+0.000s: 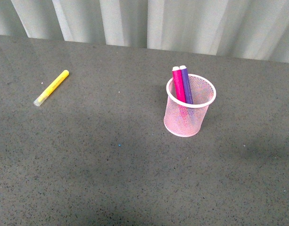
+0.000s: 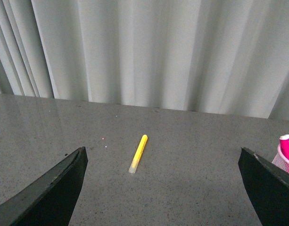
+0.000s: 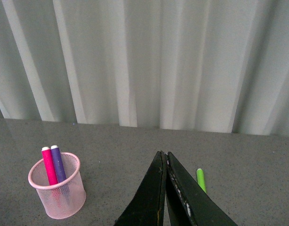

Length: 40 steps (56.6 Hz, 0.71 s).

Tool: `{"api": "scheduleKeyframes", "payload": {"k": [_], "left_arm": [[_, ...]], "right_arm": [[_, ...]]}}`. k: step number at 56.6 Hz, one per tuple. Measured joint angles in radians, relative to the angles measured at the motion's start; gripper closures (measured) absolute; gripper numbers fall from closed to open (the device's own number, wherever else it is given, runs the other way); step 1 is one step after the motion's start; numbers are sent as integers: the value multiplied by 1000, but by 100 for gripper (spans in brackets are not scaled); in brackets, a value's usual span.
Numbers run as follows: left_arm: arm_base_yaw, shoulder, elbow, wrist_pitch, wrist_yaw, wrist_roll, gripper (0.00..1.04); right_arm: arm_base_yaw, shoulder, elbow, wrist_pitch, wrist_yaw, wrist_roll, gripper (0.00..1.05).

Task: Insert purple and pink pens into pink cup

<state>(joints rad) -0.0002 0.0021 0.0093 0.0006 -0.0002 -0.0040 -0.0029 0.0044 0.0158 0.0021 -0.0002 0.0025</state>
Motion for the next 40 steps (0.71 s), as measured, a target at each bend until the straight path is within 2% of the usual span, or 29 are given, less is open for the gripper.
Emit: {"api": "scheduleKeyframes", "payload": {"k": [24, 27, 40], "left_arm": [[0, 1, 0, 0, 0, 0, 7], [0, 1, 0, 0, 0, 0, 7], [0, 1, 0, 0, 0, 0, 7]], "right_arm": [[0, 0, 0, 0, 0, -1, 100], [0, 0, 0, 0, 0, 0, 87], [0, 0, 0, 0, 0, 0, 51]]}}
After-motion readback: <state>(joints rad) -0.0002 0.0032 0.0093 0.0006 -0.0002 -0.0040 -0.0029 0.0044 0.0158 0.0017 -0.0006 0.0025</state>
